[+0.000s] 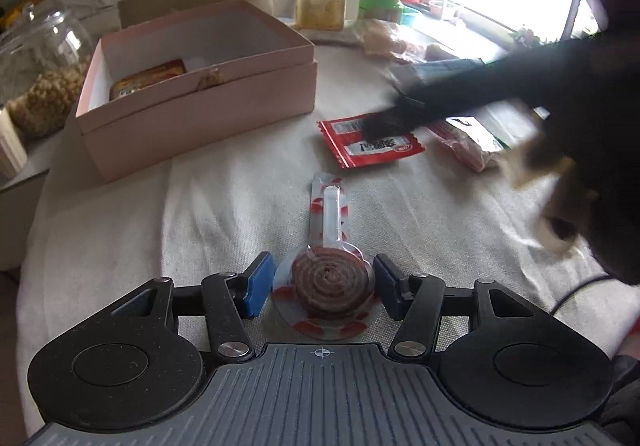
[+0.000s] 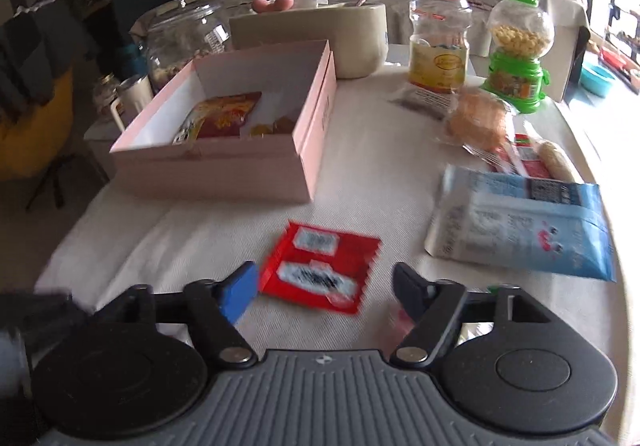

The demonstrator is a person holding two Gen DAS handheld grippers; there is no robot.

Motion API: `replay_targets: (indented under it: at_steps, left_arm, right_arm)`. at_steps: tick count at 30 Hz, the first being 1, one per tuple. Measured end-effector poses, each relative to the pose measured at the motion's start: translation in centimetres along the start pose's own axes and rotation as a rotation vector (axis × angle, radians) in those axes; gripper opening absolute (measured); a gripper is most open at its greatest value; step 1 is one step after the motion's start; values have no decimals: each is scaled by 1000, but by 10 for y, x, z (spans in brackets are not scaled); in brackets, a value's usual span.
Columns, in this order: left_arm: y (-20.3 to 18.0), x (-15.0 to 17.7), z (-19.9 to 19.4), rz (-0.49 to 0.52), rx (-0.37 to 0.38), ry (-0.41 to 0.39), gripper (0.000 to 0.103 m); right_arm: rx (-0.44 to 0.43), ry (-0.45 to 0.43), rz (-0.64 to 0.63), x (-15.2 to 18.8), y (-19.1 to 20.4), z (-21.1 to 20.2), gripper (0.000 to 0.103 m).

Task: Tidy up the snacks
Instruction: 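Pick up and set down the red snack packet with the right gripper while the left holds the lollipop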

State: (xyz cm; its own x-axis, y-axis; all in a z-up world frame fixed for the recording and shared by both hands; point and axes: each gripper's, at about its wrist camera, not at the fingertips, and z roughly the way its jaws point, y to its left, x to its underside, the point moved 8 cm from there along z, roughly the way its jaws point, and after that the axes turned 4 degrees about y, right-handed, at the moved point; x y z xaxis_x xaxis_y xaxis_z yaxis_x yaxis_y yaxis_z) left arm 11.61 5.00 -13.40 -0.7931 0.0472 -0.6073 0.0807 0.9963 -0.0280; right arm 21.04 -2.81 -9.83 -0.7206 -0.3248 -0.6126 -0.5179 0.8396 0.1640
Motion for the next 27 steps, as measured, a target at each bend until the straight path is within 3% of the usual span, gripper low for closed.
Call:
replay_targets:
  at_steps: [6, 9, 14, 25, 26, 27]
  left_arm:
    - [4, 8, -3, -12, 28, -55, 61]
    - [6, 9, -5, -14, 39, -66, 61]
    - [5, 10, -8, -6, 36, -80, 60]
    - [-2, 24, -47, 17, 63, -121, 60]
    - [-2, 24, -54, 23, 63, -135, 60]
    - [-3, 24, -61, 29, 61, -150, 60]
  right_arm:
    - [82, 156, 48, -12, 3, 46, 91]
    - [92, 146, -42, -5, 14, 47, 89]
    - [75, 80, -179, 6, 23, 18, 57]
    - [6, 3, -213, 44, 9, -71, 50]
    - [5, -10, -216, 45, 9, -80, 47]
    - [6, -29, -220, 46, 8, -89, 29]
